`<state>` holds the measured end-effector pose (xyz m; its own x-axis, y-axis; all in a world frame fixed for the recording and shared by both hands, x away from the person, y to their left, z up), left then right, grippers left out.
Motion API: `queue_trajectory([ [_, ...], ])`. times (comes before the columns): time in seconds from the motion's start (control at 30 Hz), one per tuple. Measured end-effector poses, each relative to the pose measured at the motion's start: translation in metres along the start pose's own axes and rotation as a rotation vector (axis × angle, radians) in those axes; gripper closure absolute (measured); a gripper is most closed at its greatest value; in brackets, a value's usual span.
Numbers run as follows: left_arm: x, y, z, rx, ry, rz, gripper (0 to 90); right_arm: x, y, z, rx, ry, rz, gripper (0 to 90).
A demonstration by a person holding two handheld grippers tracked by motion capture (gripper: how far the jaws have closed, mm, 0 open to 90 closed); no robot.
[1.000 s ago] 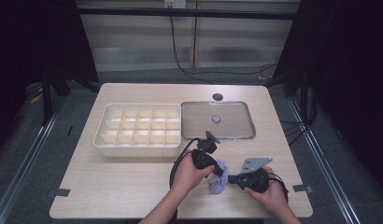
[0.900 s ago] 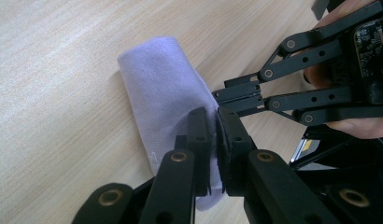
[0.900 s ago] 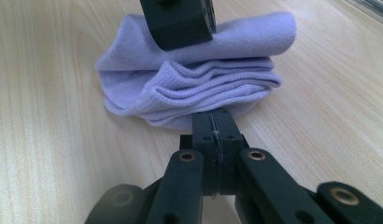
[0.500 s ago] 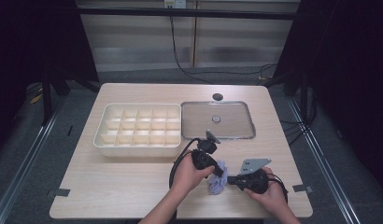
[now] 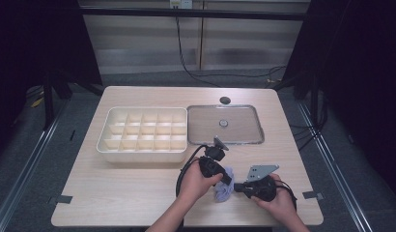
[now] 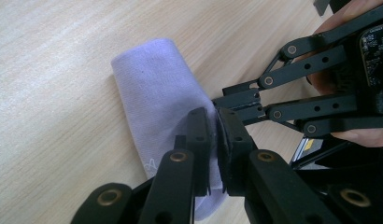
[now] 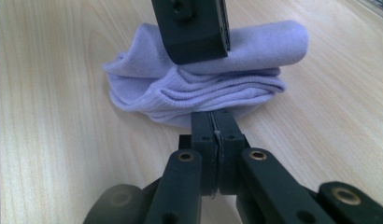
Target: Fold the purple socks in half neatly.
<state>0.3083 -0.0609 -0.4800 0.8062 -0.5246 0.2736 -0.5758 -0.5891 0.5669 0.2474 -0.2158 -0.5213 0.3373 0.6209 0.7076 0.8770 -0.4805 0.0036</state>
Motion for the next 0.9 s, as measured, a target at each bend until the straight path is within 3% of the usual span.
queue_trajectory([
  [0.03,-0.001,-0.002,-0.001,0.003,-0.024,0.029,84.1,0.0,0.001,-0.001,-0.01,-0.007,-0.008,88.8],
  [0.1,-0.001,-0.001,-0.001,-0.012,0.005,-0.011,84.1,-0.002,0.003,-0.005,-0.011,0.002,0.008,89.0],
  [0.13,-0.001,-0.004,-0.003,-0.002,-0.015,0.018,84.1,-0.003,0.004,-0.006,-0.008,0.006,0.024,89.4],
  [0.2,-0.002,-0.003,-0.003,0.0,0.001,-0.004,84.1,-0.004,0.006,-0.008,-0.011,0.007,0.023,90.0],
  [0.57,0.001,0.002,-0.004,-0.003,0.004,0.021,84.2,-0.001,0.002,-0.002,0.009,0.002,0.011,90.0],
  [0.63,0.001,0.005,-0.002,-0.001,0.023,0.0,84.2,-0.002,0.002,-0.001,0.015,0.005,0.013,90.0],
  [0.7,0.001,0.005,-0.002,0.003,0.002,0.025,84.2,-0.001,0.002,0.0,0.016,0.008,0.016,90.0],
  [0.77,0.002,0.008,0.001,-0.008,0.02,-0.002,84.1,0.0,0.002,0.001,0.016,0.012,0.017,90.0],
  [0.8,0.001,0.007,0.001,-0.002,-0.006,0.029,84.2,0.0,0.001,0.001,0.015,0.013,0.018,90.0],
  [0.83,0.001,0.008,0.003,-0.005,0.01,0.009,84.2,0.0,0.001,0.001,0.01,0.007,0.014,90.0],
  [0.87,0.001,0.006,0.003,0.0,-0.01,0.037,84.1,0.001,0.002,0.001,0.005,0.0,0.005,90.0],
  [0.9,0.001,0.008,0.004,0.001,0.0,0.024,84.1,0.0,0.002,-0.001,-0.004,-0.006,0.007,90.0],
])
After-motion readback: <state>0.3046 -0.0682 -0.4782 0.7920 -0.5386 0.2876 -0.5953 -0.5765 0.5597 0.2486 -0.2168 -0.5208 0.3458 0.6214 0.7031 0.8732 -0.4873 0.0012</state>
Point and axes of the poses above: each handheld gripper's, and its own axes: z roughly forward along the jaws, x roughly out of its top, y roughly to its right, the point moved 3 cm from there along z, roughly forward along the jaws, and after that the axes turned 4 degrees about -z, right-handed, at the moved point
